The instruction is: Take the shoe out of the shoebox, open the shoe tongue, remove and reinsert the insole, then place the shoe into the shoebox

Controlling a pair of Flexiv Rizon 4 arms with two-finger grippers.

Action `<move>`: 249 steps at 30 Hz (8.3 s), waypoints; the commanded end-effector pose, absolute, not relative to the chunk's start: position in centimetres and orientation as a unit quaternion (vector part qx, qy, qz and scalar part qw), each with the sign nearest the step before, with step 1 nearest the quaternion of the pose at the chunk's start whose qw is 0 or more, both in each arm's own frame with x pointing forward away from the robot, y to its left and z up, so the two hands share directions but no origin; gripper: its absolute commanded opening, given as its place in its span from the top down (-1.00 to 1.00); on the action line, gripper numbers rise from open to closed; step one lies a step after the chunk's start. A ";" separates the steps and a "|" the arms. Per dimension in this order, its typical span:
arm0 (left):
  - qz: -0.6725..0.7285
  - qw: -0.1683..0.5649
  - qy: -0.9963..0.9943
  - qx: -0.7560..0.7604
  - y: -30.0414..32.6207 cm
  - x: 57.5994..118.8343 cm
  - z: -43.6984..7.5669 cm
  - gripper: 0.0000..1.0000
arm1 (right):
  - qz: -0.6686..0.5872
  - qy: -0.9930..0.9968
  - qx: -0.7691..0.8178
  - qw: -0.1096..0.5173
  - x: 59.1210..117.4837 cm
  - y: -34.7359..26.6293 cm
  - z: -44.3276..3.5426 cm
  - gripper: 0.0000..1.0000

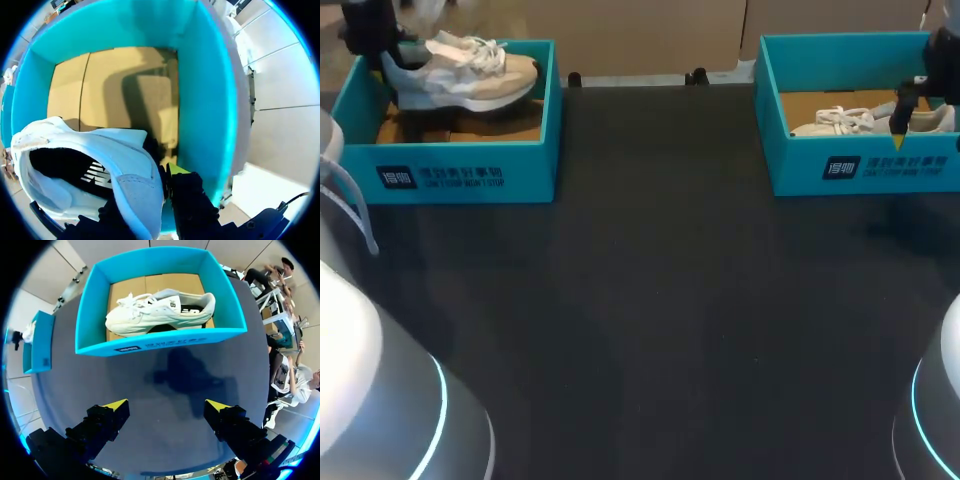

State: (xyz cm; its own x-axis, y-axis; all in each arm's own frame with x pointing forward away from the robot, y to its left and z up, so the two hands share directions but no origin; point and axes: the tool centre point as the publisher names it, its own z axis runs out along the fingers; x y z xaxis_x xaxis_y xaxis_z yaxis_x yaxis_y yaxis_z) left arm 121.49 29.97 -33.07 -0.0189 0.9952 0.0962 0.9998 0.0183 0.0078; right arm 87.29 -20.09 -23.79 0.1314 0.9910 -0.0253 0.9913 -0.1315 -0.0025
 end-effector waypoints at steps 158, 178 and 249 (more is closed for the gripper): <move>-0.032 0.051 -0.663 -0.746 -13.3 70.1 -33.7 1.00 | -0.009 0.659 0.752 0.008 87.2 -20.1 -23.8 -1.00; -0.046 0.055 -0.667 -0.742 -14.9 68.3 -37.3 1.00 | -0.009 0.659 0.752 0.008 87.2 -20.1 -23.8 -1.00; 0.271 -0.010 -0.875 -0.400 -7.9 69.5 -28.7 -1.00 | -0.009 0.659 0.752 0.008 87.2 -20.1 -23.8 -1.00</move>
